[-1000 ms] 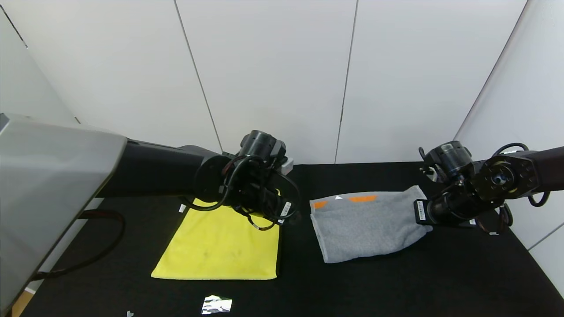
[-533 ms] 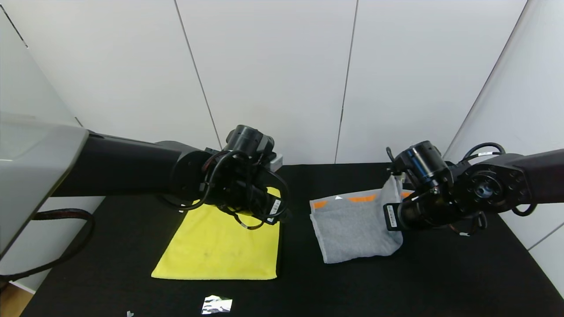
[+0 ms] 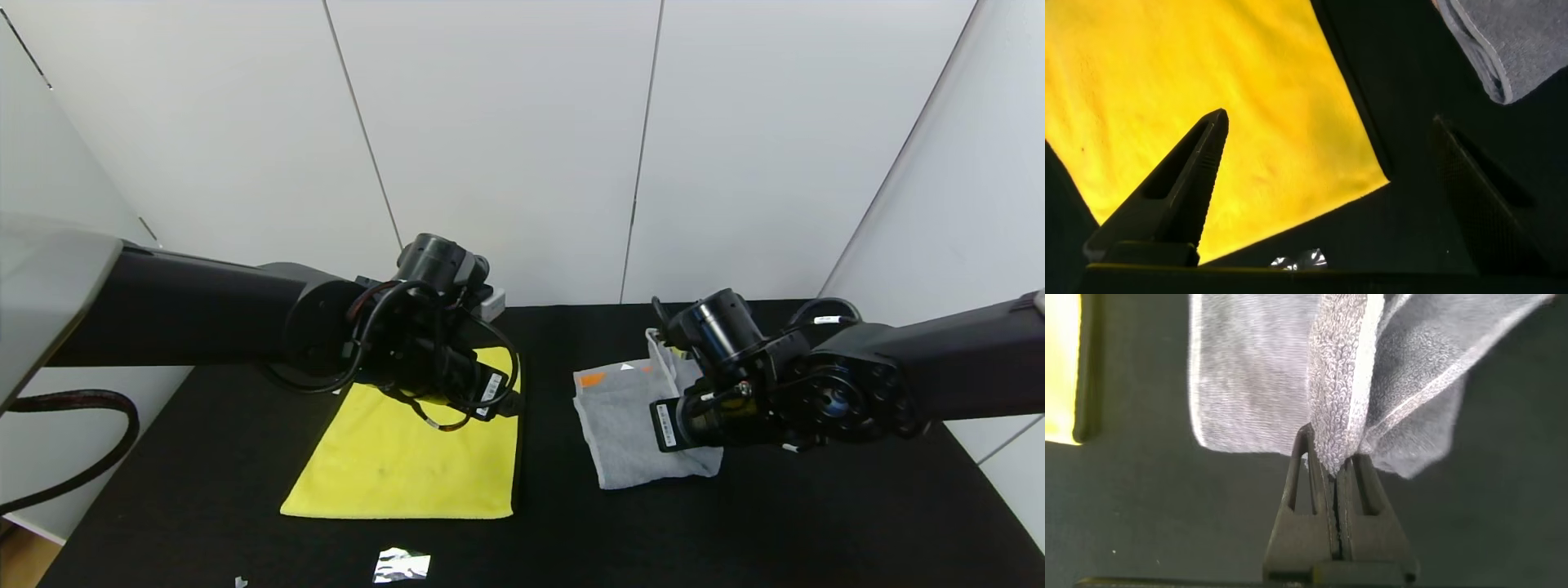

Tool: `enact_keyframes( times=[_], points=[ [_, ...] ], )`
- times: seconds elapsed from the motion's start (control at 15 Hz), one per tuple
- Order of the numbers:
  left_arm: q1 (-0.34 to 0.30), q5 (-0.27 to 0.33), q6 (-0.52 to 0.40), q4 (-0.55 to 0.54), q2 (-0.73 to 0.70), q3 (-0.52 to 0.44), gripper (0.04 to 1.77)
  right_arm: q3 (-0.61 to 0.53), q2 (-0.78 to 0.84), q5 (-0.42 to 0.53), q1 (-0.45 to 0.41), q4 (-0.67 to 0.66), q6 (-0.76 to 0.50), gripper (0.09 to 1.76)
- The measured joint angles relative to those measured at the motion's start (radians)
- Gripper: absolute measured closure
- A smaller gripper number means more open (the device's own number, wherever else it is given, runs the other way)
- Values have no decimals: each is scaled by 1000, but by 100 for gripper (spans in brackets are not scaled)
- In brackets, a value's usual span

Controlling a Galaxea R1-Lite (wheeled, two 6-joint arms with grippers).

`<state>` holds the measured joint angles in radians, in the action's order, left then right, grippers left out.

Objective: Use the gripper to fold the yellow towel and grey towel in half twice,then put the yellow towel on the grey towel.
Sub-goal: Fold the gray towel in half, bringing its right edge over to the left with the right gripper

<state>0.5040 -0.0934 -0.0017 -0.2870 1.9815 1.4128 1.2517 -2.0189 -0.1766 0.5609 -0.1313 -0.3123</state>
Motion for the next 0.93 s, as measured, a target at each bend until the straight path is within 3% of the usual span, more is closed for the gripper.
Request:
enact_keyframes(
  times=[0.47,0.53,0.8,0.93],
  points=[
    [-2,2,-3,1,-7,-17,9,-19,-27,43,45,24,1,173],
    [-3,2,-3,1,-7,-18,9,-19,-30,44,52,24,2,165],
    [-3,3,-4,1,-7,-26,9,-20,-43,43,70,24,2,104],
    [-3,4,-4,2,-7,-27,9,-20,-45,44,74,24,1,84]
  ],
)
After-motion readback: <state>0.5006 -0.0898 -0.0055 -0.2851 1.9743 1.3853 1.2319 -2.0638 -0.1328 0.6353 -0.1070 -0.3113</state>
